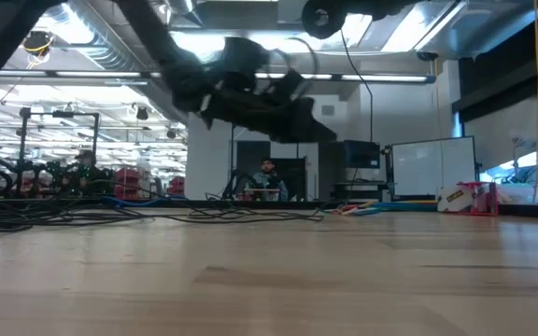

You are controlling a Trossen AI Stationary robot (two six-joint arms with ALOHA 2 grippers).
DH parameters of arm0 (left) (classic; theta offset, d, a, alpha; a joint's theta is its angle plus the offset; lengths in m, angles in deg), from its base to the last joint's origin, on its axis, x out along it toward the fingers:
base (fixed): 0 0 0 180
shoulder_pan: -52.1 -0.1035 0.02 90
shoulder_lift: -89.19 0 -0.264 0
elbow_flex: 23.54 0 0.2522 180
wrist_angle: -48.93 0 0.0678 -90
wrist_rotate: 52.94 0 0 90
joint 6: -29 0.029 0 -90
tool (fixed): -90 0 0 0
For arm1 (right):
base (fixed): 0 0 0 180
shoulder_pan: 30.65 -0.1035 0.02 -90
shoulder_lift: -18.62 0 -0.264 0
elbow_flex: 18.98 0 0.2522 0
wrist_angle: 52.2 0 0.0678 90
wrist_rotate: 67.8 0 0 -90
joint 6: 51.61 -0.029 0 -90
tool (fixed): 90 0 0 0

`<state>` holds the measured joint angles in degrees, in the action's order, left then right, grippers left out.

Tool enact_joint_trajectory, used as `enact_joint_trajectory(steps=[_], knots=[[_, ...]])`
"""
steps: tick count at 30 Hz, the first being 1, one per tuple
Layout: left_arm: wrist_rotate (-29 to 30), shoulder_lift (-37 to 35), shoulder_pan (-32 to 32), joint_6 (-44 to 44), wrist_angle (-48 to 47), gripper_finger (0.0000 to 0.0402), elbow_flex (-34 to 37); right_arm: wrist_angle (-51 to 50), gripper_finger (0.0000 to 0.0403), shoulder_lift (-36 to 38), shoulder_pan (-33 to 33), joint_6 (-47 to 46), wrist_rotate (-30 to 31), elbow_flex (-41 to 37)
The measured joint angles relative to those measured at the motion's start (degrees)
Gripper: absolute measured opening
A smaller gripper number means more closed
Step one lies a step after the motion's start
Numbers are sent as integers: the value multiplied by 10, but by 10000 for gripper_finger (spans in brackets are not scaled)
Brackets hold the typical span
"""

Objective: Coiling cords

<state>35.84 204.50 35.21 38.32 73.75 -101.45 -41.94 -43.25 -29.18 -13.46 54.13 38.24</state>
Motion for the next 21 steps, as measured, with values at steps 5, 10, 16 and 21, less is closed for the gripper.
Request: enact_joint_trajectory(steps=[5,10,16,21], knots=[[1,35,4,48,-92,138,-101,-2,4,0,0,3,5,0],[1,63,3,56,-73,178,-143,-11,4,0,0,7,6,0],[-8,102,15,70,-19,184,-158,-11,4,0,0,7,6,0],[-11,110,18,64,36,184,-158,-6,4,0,0,7,5,0]])
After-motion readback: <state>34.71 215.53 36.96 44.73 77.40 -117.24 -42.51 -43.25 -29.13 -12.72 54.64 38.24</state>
